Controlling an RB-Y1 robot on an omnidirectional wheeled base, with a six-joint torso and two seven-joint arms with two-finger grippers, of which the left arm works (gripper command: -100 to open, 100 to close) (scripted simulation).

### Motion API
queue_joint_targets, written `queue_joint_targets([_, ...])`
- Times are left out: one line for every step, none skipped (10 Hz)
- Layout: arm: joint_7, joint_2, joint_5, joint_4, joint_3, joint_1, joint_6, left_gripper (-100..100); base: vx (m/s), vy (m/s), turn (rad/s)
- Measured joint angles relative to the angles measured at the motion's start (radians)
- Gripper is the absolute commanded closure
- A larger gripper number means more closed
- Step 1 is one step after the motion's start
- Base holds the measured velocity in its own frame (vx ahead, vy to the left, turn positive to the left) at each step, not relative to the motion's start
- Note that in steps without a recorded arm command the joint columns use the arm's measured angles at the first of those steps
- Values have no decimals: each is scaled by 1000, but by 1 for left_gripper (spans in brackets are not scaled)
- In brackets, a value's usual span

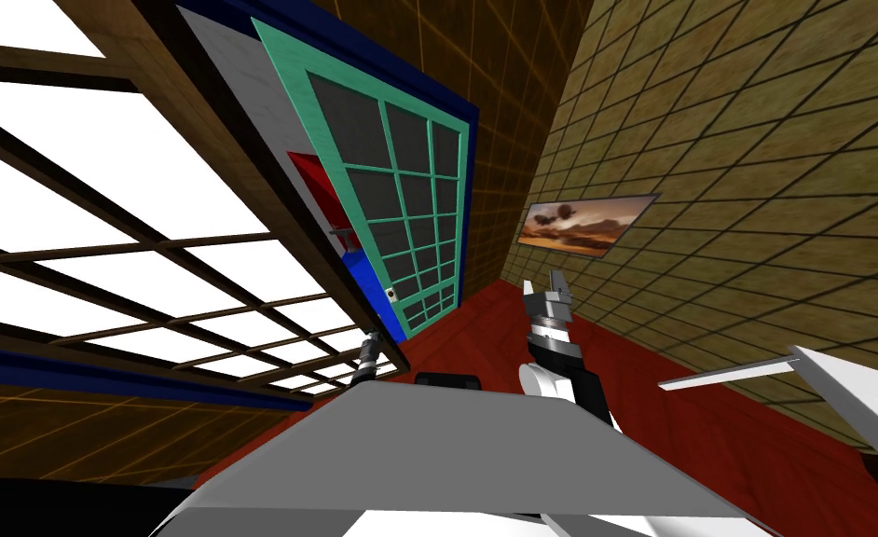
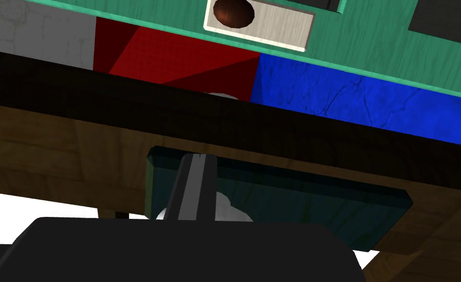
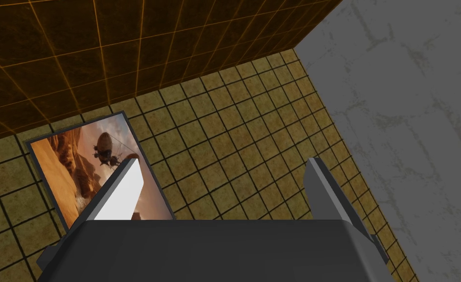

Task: Pull the door open

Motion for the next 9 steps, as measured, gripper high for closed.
queue_joint_targets([19, -1, 6, -4, -7, -3, -2, -100, -54, 0, -55])
queue_joint_targets([35, -1, 14, -6, -13, -7, -2, -100, -65, 1, -43])
queue_joint_targets([53, -4, 22, -4, -21, -7, 4, -100, -67, 15, 9])
queue_joint_targets([75, -2, 33, -7, -24, -6, 8, -100, -73, 29, -3])
queue_joint_targets([99, 1, 46, -2, -27, -10, 7, -100, -81, 14, -39])
queue_joint_targets([126, 3, 60, -2, -33, -14, 8, -100, -87, 23, -44])
queue_joint_targets([155, 4, 74, 2, -40, -18, 8, -100, -94, 23, -39])
queue_joint_targets([184, 5, 89, 5, -49, -23, 7, -100, -71, 9, -15])
queue_joint_targets([204, 6, 96, 7, -52, -25, 7, -100, -56, 11, -23])
